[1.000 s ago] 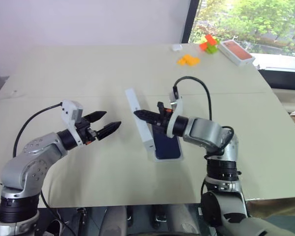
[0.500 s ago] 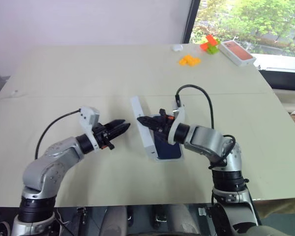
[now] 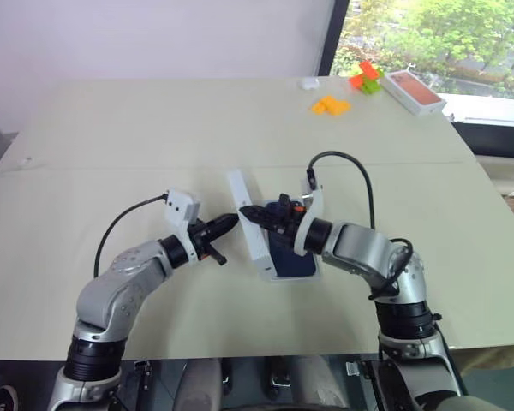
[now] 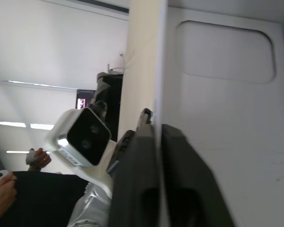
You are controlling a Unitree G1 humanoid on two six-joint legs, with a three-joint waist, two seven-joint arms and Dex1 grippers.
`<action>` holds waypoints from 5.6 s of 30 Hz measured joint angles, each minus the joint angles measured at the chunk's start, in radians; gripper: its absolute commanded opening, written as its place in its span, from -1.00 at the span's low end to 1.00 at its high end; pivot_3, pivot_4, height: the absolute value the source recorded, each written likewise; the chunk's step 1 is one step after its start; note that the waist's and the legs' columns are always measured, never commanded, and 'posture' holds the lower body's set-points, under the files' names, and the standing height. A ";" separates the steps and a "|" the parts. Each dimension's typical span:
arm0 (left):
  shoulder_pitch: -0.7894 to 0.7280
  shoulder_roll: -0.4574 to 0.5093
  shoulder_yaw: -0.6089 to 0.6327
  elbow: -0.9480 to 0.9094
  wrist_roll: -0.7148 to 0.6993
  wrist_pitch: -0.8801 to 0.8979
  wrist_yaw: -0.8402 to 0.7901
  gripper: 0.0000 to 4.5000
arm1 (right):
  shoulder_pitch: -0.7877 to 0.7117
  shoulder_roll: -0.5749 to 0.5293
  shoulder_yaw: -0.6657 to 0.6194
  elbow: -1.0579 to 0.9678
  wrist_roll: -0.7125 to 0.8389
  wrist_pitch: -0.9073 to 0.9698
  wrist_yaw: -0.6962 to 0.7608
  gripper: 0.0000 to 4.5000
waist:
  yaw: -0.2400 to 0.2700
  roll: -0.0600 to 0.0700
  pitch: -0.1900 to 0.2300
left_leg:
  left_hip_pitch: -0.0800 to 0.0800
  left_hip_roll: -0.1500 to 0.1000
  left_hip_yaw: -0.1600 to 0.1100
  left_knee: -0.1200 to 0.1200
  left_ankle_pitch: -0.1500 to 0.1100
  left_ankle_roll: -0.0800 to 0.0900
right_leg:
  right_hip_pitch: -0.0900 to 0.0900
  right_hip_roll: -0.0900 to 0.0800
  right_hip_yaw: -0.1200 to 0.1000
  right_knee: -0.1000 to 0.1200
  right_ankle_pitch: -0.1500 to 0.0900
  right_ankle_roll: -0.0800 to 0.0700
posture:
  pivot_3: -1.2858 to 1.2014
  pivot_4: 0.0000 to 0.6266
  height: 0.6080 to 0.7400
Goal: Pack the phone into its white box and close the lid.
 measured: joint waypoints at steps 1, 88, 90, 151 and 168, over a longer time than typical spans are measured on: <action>-0.001 0.000 0.000 0.001 0.000 0.000 0.000 -1.00 | 0.004 -0.008 0.006 0.000 0.000 0.000 0.001 -0.19 | 0.000 0.000 0.000 | 0.000 0.000 0.000 0.000 0.000 0.000 | 0.000 0.000 0.000 0.000 0.000 0.000 | 0.03 -0.52 0.95; -0.043 -0.062 -0.159 0.191 0.240 -0.084 -0.049 -1.00 | -0.042 -0.580 0.177 0.162 -1.788 -0.571 1.717 -0.99 | 0.023 0.000 0.002 | 0.001 0.000 0.000 0.003 -0.001 0.001 | 0.002 0.001 0.000 0.000 0.000 0.000 | 0.03 -0.52 0.95; -0.045 -0.080 -0.171 0.193 0.242 -0.085 -0.050 -1.00 | -0.042 -0.573 0.177 0.162 -1.792 -0.570 1.709 -0.99 | 0.023 0.000 0.002 | 0.001 0.000 0.000 0.003 -0.001 0.001 | 0.002 0.001 0.000 0.000 0.000 0.000 | 0.03 -0.52 0.95; -0.242 -0.290 -0.246 0.373 0.384 -0.170 0.062 -1.00 | -0.043 -0.437 0.115 0.248 -1.908 -0.620 1.520 -0.99 | 0.022 0.003 -0.002 | 0.005 0.000 0.000 0.006 0.000 0.001 | 0.007 0.001 0.000 0.003 0.001 -0.001 | 0.03 -0.52 0.95; -0.119 -0.156 -0.231 0.110 0.267 0.048 -0.029 -1.00 | 0.064 -0.586 0.113 -0.016 -1.685 -0.364 1.757 -0.99 | 0.022 0.003 -0.001 | 0.007 0.000 -0.001 0.006 -0.001 0.001 | 0.008 0.001 0.000 0.002 0.001 0.000 | 0.03 -0.52 0.95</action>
